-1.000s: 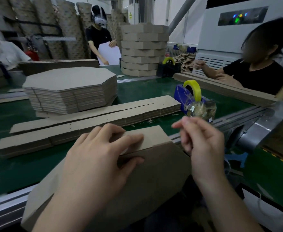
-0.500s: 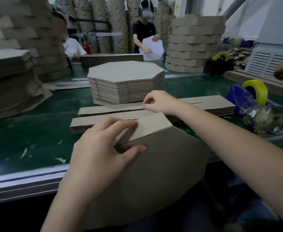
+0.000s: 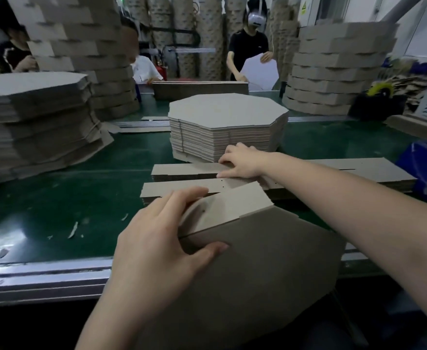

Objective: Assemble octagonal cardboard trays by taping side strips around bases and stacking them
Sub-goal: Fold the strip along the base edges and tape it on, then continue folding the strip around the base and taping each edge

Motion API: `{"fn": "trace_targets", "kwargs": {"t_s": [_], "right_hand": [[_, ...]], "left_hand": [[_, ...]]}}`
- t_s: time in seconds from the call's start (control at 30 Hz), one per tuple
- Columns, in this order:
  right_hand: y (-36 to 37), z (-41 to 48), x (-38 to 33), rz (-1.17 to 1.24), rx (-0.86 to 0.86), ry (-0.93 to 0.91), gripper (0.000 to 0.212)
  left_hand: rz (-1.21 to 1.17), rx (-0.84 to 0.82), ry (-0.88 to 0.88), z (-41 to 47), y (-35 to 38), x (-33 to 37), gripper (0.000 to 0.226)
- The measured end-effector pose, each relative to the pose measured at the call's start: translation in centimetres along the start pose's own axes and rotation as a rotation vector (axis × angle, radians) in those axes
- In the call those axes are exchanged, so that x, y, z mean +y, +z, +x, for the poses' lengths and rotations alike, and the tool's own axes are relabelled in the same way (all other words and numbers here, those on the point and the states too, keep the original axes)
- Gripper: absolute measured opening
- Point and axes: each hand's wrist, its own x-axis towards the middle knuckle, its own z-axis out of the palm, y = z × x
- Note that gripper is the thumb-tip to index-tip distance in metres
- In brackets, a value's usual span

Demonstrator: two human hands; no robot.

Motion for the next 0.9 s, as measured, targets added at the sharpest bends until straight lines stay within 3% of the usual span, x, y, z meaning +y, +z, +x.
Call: {"fn": "trace_targets", "kwargs": {"t_s": [0.23, 0.37, 0.43, 0.67, 0.9], "right_hand": [[-0.3, -0.8, 0.6, 0.211, 0.100, 0.030, 0.058], [-1.4, -2.5, 0.6, 0.561, 0.234, -0.034, 0.044], [-2.1, -3.5, 0.2, 0.622, 0.283, -0.075, 0.042], [-5.5, -8.9, -1.2, 0.324, 0.461, -0.184, 0.059], [-13.2, -19.3, -2.4, -0.025, 0.691, -0.143, 0.064]], "left_hand": [[0.036, 0.005, 0.026, 0.1, 0.0, -0.1, 0.064], [0.052, -0.018, 0.055, 0.1, -0.1, 0.0, 0.057], [0.034, -0.024, 0.051, 0.2, -0.1, 0.1, 0.054], [-0.161, 0.072, 0.030, 0.3, 0.0, 1.0, 0.054], [-0.259, 0.120, 0.136, -0.3, -0.7, 3.5, 0.052]]}}
